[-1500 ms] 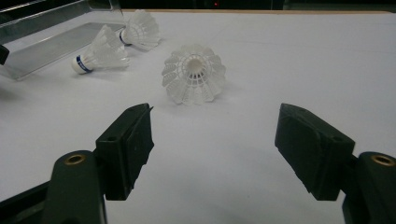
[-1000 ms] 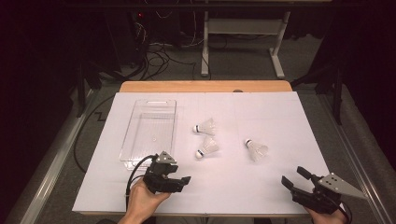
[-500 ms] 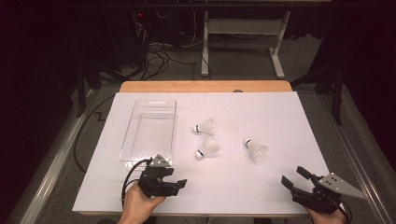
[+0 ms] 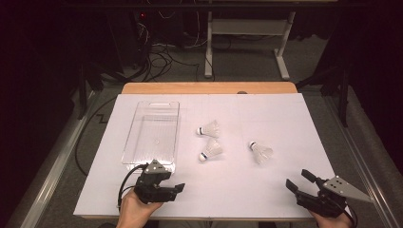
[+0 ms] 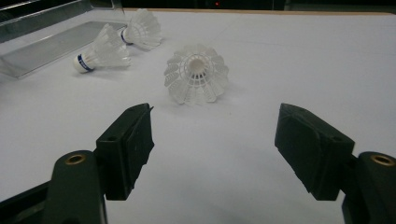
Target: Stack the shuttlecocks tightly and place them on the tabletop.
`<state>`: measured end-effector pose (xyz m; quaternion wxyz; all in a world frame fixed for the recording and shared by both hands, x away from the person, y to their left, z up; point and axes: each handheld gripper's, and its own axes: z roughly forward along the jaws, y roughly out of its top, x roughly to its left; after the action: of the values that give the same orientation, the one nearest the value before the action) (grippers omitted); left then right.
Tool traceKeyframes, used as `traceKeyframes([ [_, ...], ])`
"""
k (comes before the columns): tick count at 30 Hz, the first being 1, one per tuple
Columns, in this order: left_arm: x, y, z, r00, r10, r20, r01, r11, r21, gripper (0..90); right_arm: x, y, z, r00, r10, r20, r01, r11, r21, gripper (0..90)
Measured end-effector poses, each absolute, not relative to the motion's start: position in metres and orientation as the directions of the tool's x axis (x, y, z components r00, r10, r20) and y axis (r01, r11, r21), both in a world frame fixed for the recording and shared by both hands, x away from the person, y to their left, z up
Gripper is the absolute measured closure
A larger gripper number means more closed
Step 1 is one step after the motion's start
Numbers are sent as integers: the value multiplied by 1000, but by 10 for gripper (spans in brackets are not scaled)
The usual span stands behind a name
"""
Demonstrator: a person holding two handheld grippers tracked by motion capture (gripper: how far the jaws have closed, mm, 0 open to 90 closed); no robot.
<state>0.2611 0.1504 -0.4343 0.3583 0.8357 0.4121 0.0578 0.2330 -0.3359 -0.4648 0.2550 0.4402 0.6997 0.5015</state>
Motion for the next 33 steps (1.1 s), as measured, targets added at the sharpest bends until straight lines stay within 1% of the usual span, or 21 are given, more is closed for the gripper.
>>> traceKeyframes([
  [11, 252, 171, -440, 623, 760, -184, 637, -357, 683, 344, 233, -337, -465, -480, 873, 87, 360, 106, 927, 285],
  [25, 246, 193, -446, 595, 777, -205, 638, -301, 709, 341, 233, -337, -465, -467, 880, 85, 364, 104, 925, 284],
  [33, 239, 207, -450, 583, 791, -187, 620, -284, 731, 340, 233, -337, -465, -460, 884, 84, 364, 102, 926, 284],
])
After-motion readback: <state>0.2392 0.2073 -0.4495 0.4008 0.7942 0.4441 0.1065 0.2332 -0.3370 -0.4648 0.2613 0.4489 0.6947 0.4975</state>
